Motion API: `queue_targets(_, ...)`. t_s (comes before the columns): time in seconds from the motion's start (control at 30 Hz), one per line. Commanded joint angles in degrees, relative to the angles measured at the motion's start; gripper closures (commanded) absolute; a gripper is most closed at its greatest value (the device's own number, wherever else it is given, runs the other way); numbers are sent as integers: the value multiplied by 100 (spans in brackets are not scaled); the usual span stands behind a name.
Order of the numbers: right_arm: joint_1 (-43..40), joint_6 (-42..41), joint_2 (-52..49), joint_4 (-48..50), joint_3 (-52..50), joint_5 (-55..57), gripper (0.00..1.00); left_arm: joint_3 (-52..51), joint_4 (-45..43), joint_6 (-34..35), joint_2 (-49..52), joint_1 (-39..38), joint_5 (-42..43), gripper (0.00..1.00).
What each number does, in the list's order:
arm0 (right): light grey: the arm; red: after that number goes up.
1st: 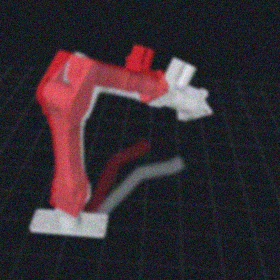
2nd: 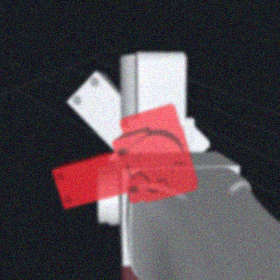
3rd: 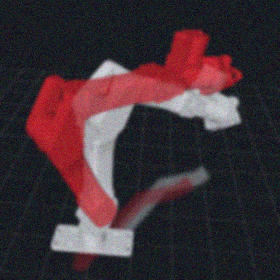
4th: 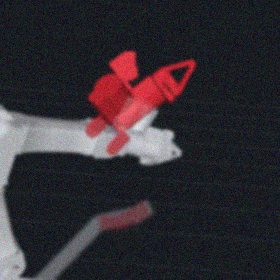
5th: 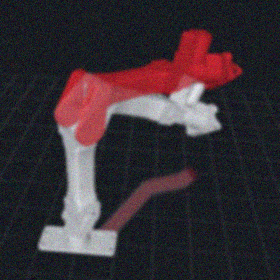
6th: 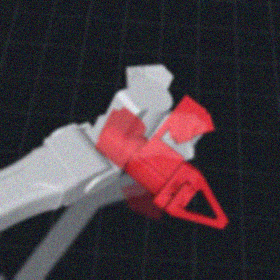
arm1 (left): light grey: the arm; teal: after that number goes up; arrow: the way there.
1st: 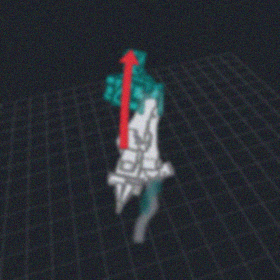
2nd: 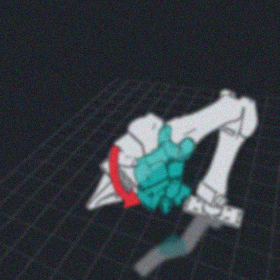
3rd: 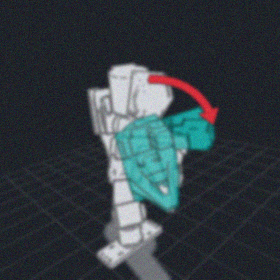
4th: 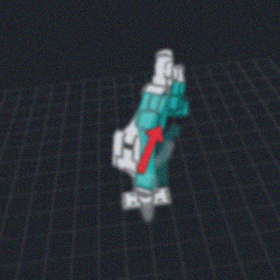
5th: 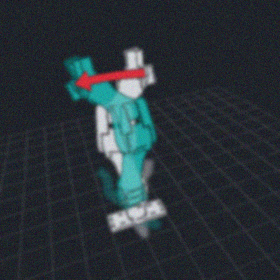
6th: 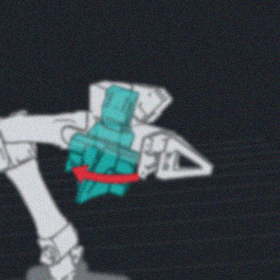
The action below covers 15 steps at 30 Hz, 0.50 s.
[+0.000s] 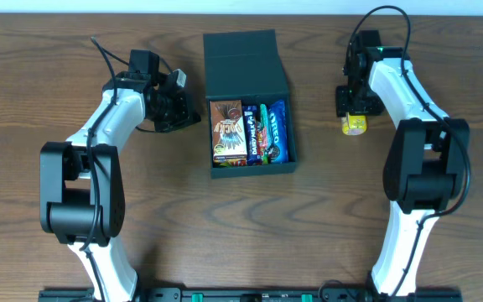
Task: Pack container
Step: 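Move the right gripper to the yellow Mentos tube and grasp it, then carry the Mentos tube with the right gripper into the box and release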
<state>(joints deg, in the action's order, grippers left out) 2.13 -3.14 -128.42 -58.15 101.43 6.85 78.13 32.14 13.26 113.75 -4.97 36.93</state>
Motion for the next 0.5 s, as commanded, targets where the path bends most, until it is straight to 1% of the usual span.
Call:
queue_targets(0.0,-33,20,-122,-37,-15,-173,53,-50,11,-79,22,26,11,94)
queue_targets(0.07,-33,20,-122,-164,59,-293,55,-50,11,-79,22,26,11,94)
queue_targets(0.2,0,20,-103,-625,509,-518,63,-50,4,-81,22,24,11,94)
queue_targets(0.33,138,-26,13,-1246,1320,-584,76,-50,-35,-81,22,26,11,94)
queue_targets(0.47,428,-271,118,-2004,2236,-743,87,-50,-46,-79,22,26,13,94)
